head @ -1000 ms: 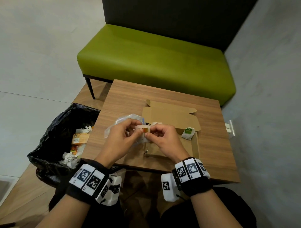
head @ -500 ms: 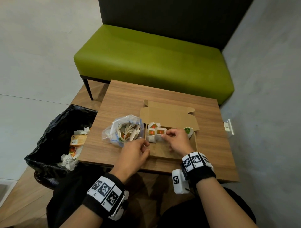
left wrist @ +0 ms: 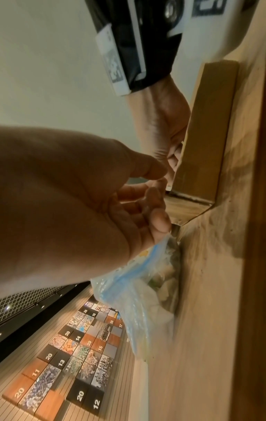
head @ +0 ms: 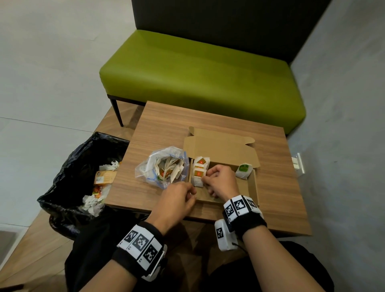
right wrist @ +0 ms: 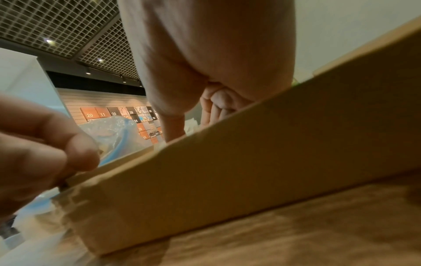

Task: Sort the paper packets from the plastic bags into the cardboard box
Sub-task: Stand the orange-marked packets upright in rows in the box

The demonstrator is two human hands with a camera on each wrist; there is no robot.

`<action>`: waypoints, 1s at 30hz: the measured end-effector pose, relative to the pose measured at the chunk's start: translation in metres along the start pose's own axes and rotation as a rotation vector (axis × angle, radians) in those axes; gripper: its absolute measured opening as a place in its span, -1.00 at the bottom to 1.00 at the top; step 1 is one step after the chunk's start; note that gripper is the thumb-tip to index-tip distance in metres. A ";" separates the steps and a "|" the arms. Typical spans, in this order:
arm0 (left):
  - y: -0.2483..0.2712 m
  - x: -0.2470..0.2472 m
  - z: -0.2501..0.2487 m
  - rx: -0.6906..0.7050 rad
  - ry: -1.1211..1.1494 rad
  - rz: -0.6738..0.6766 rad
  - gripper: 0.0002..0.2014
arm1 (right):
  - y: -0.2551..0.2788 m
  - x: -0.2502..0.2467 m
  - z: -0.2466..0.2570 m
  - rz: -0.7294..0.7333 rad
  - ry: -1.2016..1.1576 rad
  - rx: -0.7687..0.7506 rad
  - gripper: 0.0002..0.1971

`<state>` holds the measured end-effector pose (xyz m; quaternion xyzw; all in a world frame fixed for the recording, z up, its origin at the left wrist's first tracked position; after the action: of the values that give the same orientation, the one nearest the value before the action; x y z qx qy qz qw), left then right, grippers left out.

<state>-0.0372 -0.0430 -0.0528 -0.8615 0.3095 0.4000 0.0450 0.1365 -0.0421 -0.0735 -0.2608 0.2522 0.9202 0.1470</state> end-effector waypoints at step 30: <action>0.007 -0.009 -0.005 0.036 -0.010 -0.022 -0.91 | 0.009 -0.007 0.002 -0.127 0.170 -0.092 -0.75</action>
<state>-0.0424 -0.0461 -0.0419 -0.8619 0.3069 0.3982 0.0666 0.1379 -0.0492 -0.0646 -0.3598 0.2044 0.8942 0.1709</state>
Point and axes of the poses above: each hand's wrist, its own y-axis away from the middle knuckle, its own x-axis out of the palm, z = x × y, the point moved 1 cm from there along -y, towards the middle knuckle, and after that the axes turned 3 degrees about z, right-handed, at the moved point
